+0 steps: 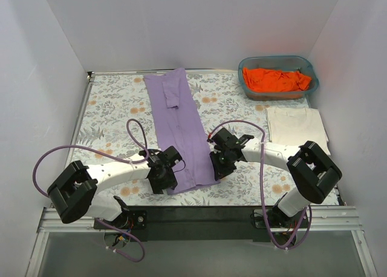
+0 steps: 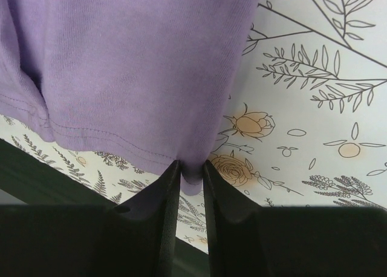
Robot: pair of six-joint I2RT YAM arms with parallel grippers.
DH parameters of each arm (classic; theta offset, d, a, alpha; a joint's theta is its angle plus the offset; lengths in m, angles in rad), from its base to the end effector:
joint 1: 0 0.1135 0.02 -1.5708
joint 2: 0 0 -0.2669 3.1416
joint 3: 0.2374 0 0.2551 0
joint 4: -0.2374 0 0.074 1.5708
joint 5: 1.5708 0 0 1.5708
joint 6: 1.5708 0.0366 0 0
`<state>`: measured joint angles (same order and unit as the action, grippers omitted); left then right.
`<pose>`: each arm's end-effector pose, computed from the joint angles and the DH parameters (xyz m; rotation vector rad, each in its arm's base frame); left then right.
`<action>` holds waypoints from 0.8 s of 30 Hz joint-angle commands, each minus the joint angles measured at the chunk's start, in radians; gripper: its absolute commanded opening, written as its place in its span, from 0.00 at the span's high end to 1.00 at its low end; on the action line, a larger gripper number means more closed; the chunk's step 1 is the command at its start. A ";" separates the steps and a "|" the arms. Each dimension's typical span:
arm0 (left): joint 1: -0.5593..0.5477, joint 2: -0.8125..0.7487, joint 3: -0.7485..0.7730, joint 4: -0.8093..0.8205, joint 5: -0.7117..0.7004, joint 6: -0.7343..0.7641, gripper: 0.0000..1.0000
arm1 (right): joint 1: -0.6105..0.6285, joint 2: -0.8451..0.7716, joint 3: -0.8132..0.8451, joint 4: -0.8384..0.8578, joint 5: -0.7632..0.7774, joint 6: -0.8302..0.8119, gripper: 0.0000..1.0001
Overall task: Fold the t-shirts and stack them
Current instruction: Fold the tshirt
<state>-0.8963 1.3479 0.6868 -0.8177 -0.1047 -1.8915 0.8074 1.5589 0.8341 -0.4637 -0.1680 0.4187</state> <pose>0.1302 -0.1567 0.1590 -1.4481 2.6507 -0.1090 0.1914 0.2089 0.1588 -0.6021 2.8163 0.5189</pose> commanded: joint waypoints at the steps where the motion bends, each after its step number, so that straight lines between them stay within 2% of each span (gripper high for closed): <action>1: -0.009 0.019 -0.003 0.014 0.017 0.014 0.56 | 0.013 0.052 -0.012 -0.041 0.035 -0.020 0.75; 5: -0.009 0.045 -0.009 0.035 0.034 0.025 0.60 | 0.019 0.066 -0.012 -0.044 0.036 -0.024 0.75; 9: -0.009 0.059 -0.020 0.052 0.034 0.032 0.72 | 0.024 0.087 -0.015 -0.044 0.038 -0.029 0.77; 11: -0.009 0.066 -0.020 0.061 0.037 0.035 0.83 | 0.024 0.096 -0.016 -0.044 0.038 -0.031 0.84; 12: -0.009 0.069 -0.018 0.060 0.039 0.038 0.85 | 0.026 0.095 -0.015 -0.044 0.038 -0.034 0.87; 13: -0.009 0.072 -0.013 0.058 0.040 0.042 0.92 | 0.024 0.093 -0.013 -0.050 0.038 -0.035 0.90; 14: -0.009 0.074 -0.012 0.057 0.042 0.043 0.97 | 0.024 0.092 -0.009 -0.058 0.036 -0.041 0.98; 15: -0.009 0.074 -0.009 0.049 0.043 0.046 0.99 | 0.024 0.090 -0.003 -0.067 0.036 -0.046 0.99; 20: -0.009 0.059 0.054 -0.026 0.062 0.074 1.00 | 0.024 0.063 0.025 -0.168 0.026 -0.083 0.99; 24: -0.015 0.014 0.069 -0.104 0.187 0.111 1.00 | 0.026 0.014 0.020 -0.271 -0.039 -0.129 0.99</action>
<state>-0.8989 1.3991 0.7307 -0.8364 -0.0284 -1.8168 0.8204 1.5951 0.8726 -0.5430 -0.1936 0.3592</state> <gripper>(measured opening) 0.028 0.021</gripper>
